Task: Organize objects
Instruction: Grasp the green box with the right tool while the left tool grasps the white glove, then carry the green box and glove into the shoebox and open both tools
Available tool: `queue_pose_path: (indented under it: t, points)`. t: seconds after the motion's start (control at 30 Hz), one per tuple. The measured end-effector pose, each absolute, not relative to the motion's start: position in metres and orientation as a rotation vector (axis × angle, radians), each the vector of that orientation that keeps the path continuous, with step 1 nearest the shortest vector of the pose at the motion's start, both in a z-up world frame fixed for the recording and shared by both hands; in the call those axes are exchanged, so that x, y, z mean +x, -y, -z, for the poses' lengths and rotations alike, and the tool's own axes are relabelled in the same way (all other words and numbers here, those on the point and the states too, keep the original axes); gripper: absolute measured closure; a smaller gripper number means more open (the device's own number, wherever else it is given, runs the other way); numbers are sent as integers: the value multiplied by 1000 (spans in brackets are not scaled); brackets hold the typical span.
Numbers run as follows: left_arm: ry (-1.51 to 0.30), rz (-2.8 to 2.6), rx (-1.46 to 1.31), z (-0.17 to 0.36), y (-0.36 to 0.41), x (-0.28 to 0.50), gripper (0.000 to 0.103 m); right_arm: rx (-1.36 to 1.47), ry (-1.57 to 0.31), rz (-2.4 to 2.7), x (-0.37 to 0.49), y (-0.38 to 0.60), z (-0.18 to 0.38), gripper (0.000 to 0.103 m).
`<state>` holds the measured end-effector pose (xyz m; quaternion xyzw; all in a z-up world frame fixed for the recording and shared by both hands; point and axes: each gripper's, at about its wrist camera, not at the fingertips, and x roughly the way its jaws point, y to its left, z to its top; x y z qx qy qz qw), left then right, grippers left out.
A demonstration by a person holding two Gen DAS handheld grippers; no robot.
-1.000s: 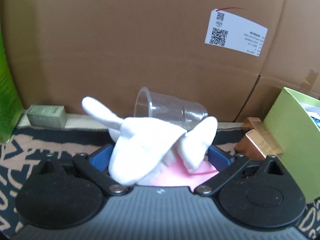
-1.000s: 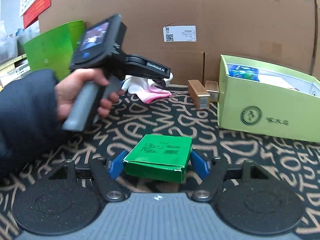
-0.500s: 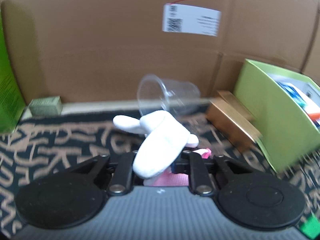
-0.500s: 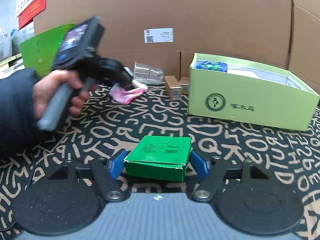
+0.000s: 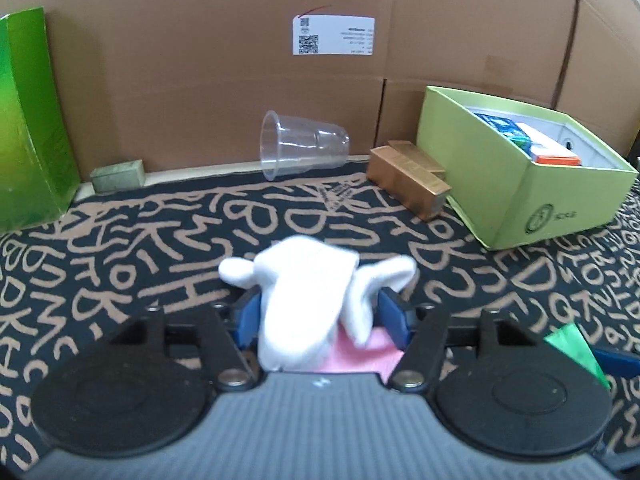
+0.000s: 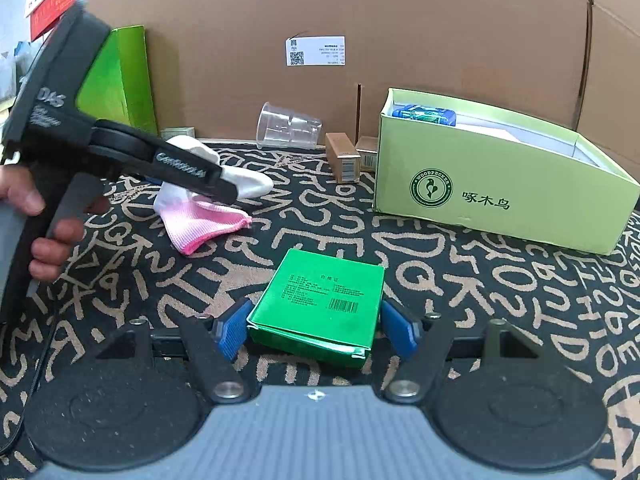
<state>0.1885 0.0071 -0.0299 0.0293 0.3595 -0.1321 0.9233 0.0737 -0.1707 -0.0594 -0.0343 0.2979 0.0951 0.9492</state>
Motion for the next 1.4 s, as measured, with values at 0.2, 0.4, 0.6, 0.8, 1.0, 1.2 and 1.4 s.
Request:
queue_pose_path:
  t: [0.2, 0.4, 0.6, 0.8, 1.0, 1.2, 1.4]
  points:
    - [-761, 281, 94, 37, 5, 199, 43, -57, -612, -192, 74, 172, 60, 30]
    - [-739, 304, 131, 40, 12, 196, 72, -66, -611, -200, 74, 170, 60, 31]
    - [-740, 337, 117, 35, 7, 187, 87, -36, -594, -196, 73, 176, 57, 31]
    - [-702, 366, 67, 21, -1, 165, 87, -8, -526, -152, 66, 195, 41, 31]
    - [-620, 436, 62, -14, 7, 150, 87, 0, -434, -102, 59, 222, 14, 31]
    - [-521, 537, 53, -60, 40, 148, 87, -29, -322, -56, 65, 253, -23, 31]
    - [-455, 662, -1, -100, 91, 161, 87, -111, -254, 70, 90, 291, -42, 31]
